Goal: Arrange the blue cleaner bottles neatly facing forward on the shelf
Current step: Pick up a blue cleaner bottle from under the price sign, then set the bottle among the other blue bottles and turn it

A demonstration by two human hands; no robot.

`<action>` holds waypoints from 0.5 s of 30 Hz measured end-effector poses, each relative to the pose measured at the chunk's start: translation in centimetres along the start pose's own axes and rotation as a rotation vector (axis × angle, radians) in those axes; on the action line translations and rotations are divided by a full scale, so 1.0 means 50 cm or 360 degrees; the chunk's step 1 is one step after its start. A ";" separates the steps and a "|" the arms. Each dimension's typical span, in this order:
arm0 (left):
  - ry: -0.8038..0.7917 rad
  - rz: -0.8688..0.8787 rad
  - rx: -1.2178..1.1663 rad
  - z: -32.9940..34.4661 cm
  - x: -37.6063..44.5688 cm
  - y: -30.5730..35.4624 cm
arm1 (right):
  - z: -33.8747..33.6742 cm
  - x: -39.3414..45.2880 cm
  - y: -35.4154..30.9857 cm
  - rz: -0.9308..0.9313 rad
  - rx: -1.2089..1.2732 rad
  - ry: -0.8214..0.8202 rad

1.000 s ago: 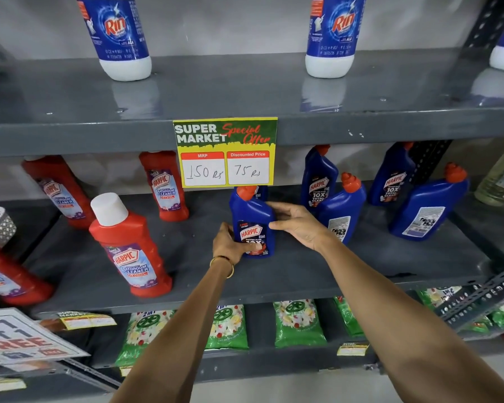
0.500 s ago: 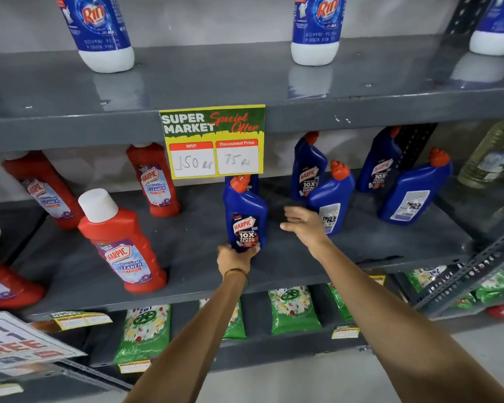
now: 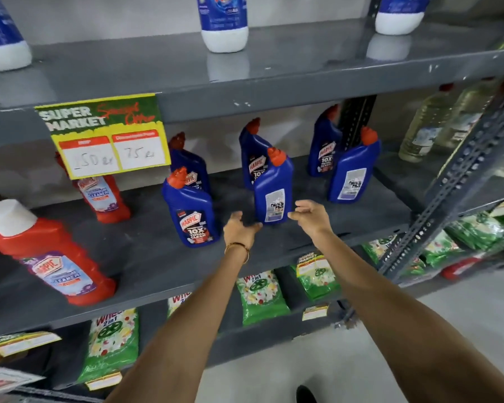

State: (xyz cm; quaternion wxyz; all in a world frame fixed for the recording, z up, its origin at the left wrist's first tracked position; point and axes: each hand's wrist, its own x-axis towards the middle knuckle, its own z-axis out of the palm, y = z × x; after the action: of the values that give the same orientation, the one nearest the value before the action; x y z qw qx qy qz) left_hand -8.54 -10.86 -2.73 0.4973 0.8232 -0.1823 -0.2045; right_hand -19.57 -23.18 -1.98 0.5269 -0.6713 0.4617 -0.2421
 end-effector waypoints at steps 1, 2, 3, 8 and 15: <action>-0.0029 0.0022 0.0015 0.006 0.012 0.014 | -0.008 0.016 -0.006 0.0002 -0.0027 -0.0039; -0.0053 0.0039 0.0036 0.014 0.022 0.028 | -0.016 0.033 -0.011 -0.0006 -0.0047 -0.0092; -0.0070 0.0051 0.0062 0.020 0.031 0.041 | -0.021 0.048 -0.018 -0.0021 -0.0059 -0.0152; -0.0100 0.0034 0.0050 0.050 0.055 0.077 | -0.037 0.098 -0.045 -0.0205 -0.0207 -0.0482; 0.0038 0.0024 -0.0018 0.077 0.057 0.067 | -0.030 0.115 -0.033 -0.0346 -0.0164 -0.0507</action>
State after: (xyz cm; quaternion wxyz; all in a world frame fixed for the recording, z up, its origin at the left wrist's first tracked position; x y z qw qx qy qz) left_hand -8.45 -16.61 -1.82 0.5056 0.8214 -0.1813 -0.1921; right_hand -17.54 -28.92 -0.89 0.5290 -0.7731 0.3091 -0.1642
